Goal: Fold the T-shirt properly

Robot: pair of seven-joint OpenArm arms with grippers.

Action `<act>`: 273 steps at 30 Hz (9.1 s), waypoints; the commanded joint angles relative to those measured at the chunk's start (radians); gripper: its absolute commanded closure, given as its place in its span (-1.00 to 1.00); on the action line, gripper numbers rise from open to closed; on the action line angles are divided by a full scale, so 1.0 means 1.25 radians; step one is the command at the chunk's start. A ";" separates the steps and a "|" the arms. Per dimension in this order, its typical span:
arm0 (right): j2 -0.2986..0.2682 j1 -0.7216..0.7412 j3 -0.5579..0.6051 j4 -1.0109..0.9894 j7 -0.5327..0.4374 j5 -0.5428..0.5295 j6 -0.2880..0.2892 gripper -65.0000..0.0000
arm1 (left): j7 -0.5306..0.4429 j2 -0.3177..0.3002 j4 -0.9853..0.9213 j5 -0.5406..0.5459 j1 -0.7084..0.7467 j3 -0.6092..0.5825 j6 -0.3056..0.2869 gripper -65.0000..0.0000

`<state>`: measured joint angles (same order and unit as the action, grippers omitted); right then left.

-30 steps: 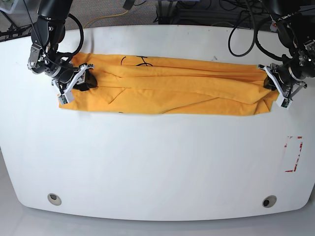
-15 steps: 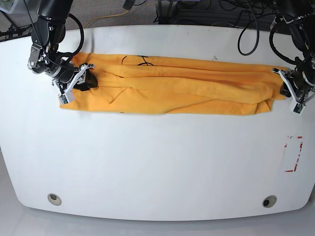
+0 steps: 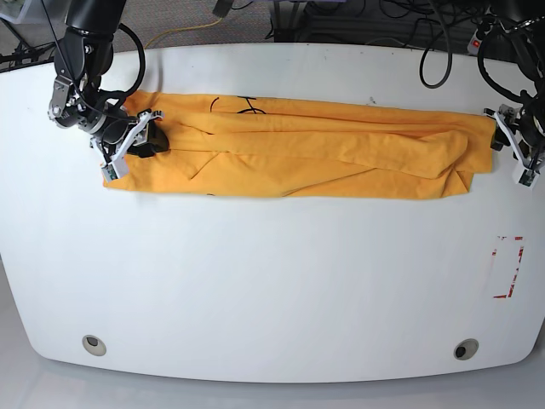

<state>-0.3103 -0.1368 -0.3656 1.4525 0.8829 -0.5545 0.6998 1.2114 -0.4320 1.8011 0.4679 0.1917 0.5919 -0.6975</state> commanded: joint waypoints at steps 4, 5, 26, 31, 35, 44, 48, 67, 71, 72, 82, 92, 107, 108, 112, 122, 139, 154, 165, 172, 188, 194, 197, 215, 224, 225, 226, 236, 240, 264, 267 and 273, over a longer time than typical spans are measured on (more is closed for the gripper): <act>-0.010 -0.002 -0.003 0.013 0.023 0.017 -0.001 0.35 | -0.011 0.030 0.041 0.057 -0.013 0.012 0.000 -0.25; -0.010 -0.002 -0.003 0.022 0.023 0.017 -0.001 0.32 | -0.011 0.031 0.040 0.079 -0.013 0.019 0.000 -0.26; -0.009 -0.016 -0.001 0.050 0.023 0.017 -0.001 -0.43 | -0.015 0.030 -0.376 0.290 -0.117 0.195 0.000 -0.28; -0.009 -0.016 -0.001 0.050 0.023 0.017 -0.001 -0.43 | -0.016 0.025 -0.437 0.235 -0.156 0.179 0.000 -0.28; -0.009 -0.018 -0.004 0.050 0.023 0.017 -0.001 -0.43 | -0.016 0.026 -0.457 0.235 -0.171 0.153 0.000 -0.28; 0.008 -0.018 -0.005 0.050 0.023 0.017 -0.001 -0.43 | -0.012 0.068 -0.458 0.236 -0.175 0.057 0.000 -0.26; 0.012 -0.018 -0.005 0.050 0.023 0.017 -0.001 -0.43 | -0.012 0.082 -0.457 0.235 -0.171 0.056 0.000 -0.09; 0.012 -0.016 -0.001 0.050 0.023 0.017 -0.001 -0.43 | -0.010 0.134 -0.068 0.230 -0.118 -0.063 0.000 0.66; 0.012 -0.016 0.000 0.050 0.023 0.017 -0.001 -0.43 | -0.010 0.141 0.008 0.229 -0.112 -0.143 0.000 0.66; 0.012 -0.016 0.000 0.050 0.023 0.017 -0.001 -0.43 | -0.010 0.149 0.027 0.229 -0.112 -0.159 0.000 0.66; 0.012 -0.016 0.000 0.050 0.023 0.018 -0.001 -0.43 | 0.060 0.150 0.020 0.234 -0.099 0.018 0.000 -0.32; 0.012 -0.013 0.000 0.050 0.023 0.018 -0.001 -0.43 | 0.106 0.070 -0.298 0.265 -0.169 0.186 0.000 -0.49; 0.012 -0.013 0.000 0.050 0.023 0.018 -0.001 -0.43 | 0.018 -0.023 -0.506 0.324 -0.177 0.121 0.000 -0.47; 0.012 -0.014 0.000 0.050 0.023 0.018 -0.001 -0.43 | 0.018 -0.022 -0.514 0.324 -0.177 0.119 0.000 -0.47; 0.012 -0.014 0.000 0.050 0.023 0.017 -0.001 -0.43 | 0.018 -0.018 -0.517 0.324 -0.177 0.118 0.000 -0.38; 0.012 -0.015 0.000 0.050 0.023 0.017 -0.001 -0.43 | 0.020 0.016 -0.518 0.324 -0.177 0.116 0.000 -0.25; 0.012 -0.018 0.000 0.050 0.023 0.017 -0.001 -0.43 | 0.022 -0.037 -0.515 0.270 -0.180 0.115 0.000 -0.26; 0.012 -0.014 0.000 0.050 0.023 0.017 -0.001 -0.43 | 0.018 0.001 -0.517 0.254 -0.182 0.114 0.000 -0.55; 0.012 -0.012 0.000 0.050 0.023 0.017 -0.001 -0.43 | 0.022 0.065 -0.511 0.258 -0.192 0.040 0.000 -0.53; 0.013 -0.012 0.000 0.050 0.023 0.017 -0.001 -0.43 | 0.023 0.112 -0.495 0.257 -0.192 0.032 0.000 -0.28; 0.013 -0.010 0.000 0.050 0.023 0.017 -0.001 -0.43 | 0.022 0.100 -0.463 0.257 -0.194 0.055 0.000 1.00; 0.013 -0.010 0.000 0.050 0.023 0.017 -0.001 -0.43 | 0.072 0.104 -0.253 0.252 -0.174 0.024 0.000 1.00; 0.013 -0.010 0.000 0.050 0.023 0.017 -0.001 -0.43 | 0.115 0.113 -0.160 0.254 -0.169 -0.016 0.000 1.00; 0.033 -0.010 0.001 0.050 0.023 0.022 -0.001 -0.43 | 0.131 0.387 0.035 0.106 -0.160 -0.265 0.000 1.00; 0.034 -0.012 0.001 0.050 0.023 0.018 -0.001 -0.43 | 0.060 0.471 0.033 -0.057 -0.160 -0.357 0.000 1.00; 0.034 -0.012 0.001 0.050 0.023 0.018 -0.001 -0.43 | 0.053 0.471 0.033 -0.072 -0.160 -0.365 0.000 1.00; 0.034 -0.012 0.001 0.050 0.023 0.018 -0.001 -0.43 | 0.047 0.471 0.033 -0.082 -0.161 -0.375 0.000 1.00; 0.034 -0.010 0.001 0.050 0.023 0.018 -0.001 -0.43 | 0.032 0.471 -0.048 -0.096 -0.212 -0.418 0.000 1.00; 0.034 -0.010 0.001 0.050 0.023 0.019 -0.001 -0.43 | 0.031 0.471 -0.089 -0.096 -0.237 -0.418 0.000 1.00; 0.030 -0.009 0.001 0.050 0.023 0.019 -0.001 -0.43 | 0.014 0.471 -0.067 -0.093 -0.288 -0.678 0.000 -0.68; 0.029 -0.009 0.001 0.050 0.023 0.018 -0.001 -0.43 | 0.016 0.471 -0.013 -0.095 -0.288 -0.693 0.000 -0.67; 0.029 0.008 -0.004 0.050 0.045 0.018 -0.001 -0.43 | 0.016 0.436 0.025 -0.100 -0.280 -0.619 0.000 -0.66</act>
<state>-0.2626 -0.1356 -0.3630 1.5093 0.9009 -0.5472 0.7036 1.2404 0.1379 1.8091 0.3336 -0.1440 -0.2020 -0.6971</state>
